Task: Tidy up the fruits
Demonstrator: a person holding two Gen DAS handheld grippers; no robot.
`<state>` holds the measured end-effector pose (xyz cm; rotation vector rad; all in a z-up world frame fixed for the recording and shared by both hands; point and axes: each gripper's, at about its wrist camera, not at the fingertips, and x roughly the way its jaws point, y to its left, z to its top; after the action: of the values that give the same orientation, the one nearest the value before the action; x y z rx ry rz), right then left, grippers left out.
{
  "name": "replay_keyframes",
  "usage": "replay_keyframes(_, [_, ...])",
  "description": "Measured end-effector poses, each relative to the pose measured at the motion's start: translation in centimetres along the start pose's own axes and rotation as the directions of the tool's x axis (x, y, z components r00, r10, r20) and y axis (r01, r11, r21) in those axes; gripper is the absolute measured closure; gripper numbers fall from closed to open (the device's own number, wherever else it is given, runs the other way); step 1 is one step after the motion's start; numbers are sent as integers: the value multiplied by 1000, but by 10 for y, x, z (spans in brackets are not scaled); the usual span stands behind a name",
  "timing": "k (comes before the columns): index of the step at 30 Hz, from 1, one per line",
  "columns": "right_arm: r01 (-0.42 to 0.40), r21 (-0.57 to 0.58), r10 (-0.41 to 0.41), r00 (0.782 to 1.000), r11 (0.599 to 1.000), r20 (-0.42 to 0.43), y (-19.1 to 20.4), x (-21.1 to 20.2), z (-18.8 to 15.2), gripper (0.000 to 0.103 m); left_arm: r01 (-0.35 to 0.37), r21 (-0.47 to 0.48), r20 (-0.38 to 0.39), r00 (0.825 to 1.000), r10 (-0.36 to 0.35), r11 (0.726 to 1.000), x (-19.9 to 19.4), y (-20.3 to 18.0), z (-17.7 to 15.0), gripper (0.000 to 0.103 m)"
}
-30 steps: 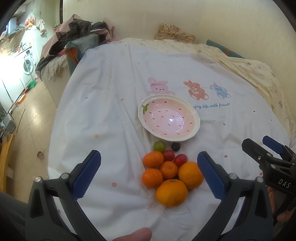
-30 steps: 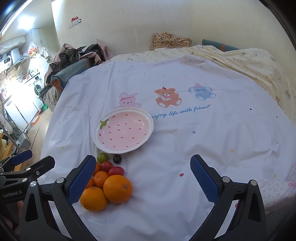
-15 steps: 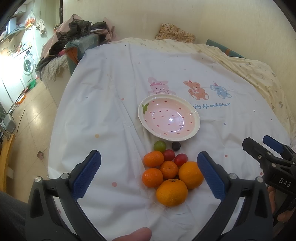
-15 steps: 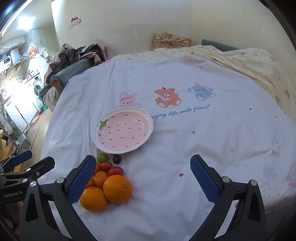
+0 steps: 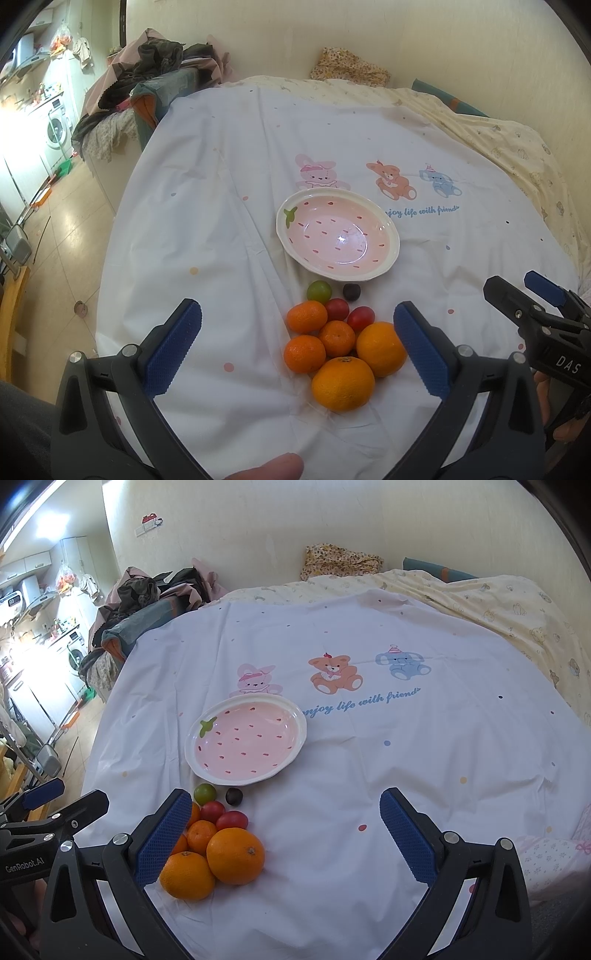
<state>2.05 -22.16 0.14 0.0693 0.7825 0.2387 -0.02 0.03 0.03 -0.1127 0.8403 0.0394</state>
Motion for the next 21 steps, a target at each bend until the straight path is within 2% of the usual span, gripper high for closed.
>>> replay_keyframes(21, [7, -9, -7, 1000, 1000, -6, 4, 0, -3, 0, 1, -3, 1, 1000, -1, 1000, -3, 3, 1, 0])
